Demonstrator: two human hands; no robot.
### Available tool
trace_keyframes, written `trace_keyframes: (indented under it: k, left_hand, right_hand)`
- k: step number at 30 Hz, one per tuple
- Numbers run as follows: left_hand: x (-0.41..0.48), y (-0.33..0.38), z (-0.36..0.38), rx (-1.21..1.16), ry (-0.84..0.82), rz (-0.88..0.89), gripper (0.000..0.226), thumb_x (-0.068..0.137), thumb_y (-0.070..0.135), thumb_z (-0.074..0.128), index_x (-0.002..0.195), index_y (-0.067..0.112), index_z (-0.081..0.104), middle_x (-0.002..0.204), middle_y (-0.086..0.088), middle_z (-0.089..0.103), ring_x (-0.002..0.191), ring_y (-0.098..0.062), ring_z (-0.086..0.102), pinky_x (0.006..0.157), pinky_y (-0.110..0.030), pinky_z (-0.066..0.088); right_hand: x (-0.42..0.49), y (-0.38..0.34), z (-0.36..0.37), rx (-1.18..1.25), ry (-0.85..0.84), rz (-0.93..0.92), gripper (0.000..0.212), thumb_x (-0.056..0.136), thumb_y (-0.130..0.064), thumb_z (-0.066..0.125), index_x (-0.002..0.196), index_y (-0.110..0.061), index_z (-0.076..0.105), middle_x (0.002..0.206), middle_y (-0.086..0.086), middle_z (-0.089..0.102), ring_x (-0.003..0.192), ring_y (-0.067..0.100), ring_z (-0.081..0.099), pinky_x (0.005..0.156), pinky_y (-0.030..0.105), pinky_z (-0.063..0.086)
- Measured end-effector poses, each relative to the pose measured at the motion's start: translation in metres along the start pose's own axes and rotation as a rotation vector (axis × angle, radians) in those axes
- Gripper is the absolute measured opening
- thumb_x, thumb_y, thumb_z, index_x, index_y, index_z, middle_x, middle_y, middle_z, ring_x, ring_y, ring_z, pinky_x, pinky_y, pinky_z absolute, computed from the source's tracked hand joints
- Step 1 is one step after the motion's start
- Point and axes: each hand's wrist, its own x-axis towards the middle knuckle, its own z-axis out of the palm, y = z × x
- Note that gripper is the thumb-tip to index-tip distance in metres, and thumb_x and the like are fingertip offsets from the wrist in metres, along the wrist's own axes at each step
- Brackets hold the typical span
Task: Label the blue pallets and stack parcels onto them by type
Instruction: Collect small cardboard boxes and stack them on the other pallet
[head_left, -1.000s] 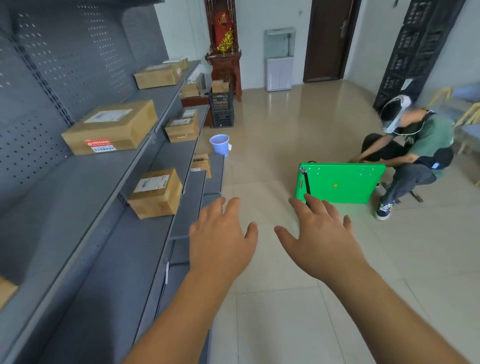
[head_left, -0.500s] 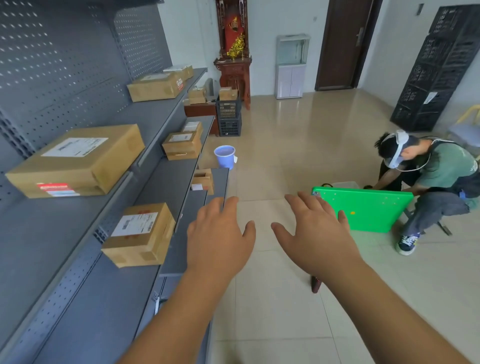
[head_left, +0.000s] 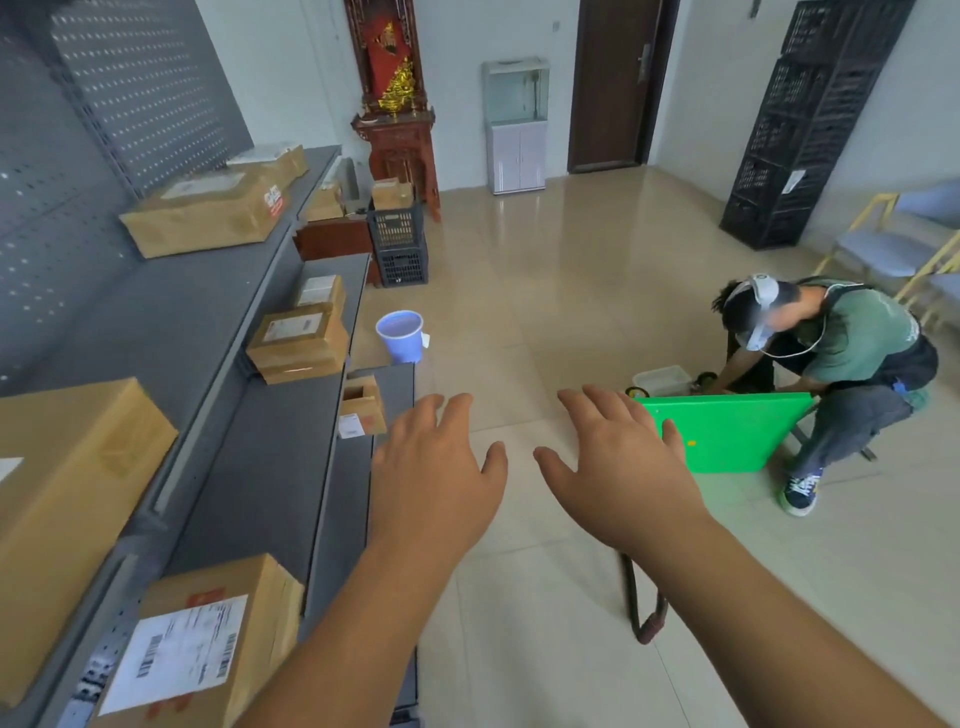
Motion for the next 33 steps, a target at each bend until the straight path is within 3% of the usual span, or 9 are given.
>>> trace_keyframes:
  k: [17, 33]
  left_hand:
    - [0.303, 0.006, 0.094, 0.069, 0.009, -0.142, 0.062, 0.094, 0.055, 0.052, 0.149, 0.029, 0.041, 0.153, 0.005, 0.044, 0.140, -0.020, 0.041, 0.109, -0.042, 0.039]
    - [0.571, -0.070, 0.152, 0.048, -0.029, -0.077, 0.057, 0.095, 0.056, 0.049, 0.145, 0.030, 0.042, 0.143, 0.005, 0.051, 0.132, -0.022, 0.046, 0.102, -0.042, 0.044]
  right_hand:
    - [0.345, 0.041, 0.030, 0.042, -0.037, -0.115, 0.068, 0.091, -0.065, 0.042, 0.151, -0.036, 0.027, 0.163, -0.007, 0.030, 0.149, 0.023, 0.026, 0.116, 0.059, 0.028]
    - [0.611, -0.014, 0.090, 0.032, -0.080, -0.072, 0.070, 0.092, -0.063, 0.043, 0.153, -0.034, 0.026, 0.163, -0.004, 0.028, 0.151, 0.024, 0.023, 0.119, 0.058, 0.024]
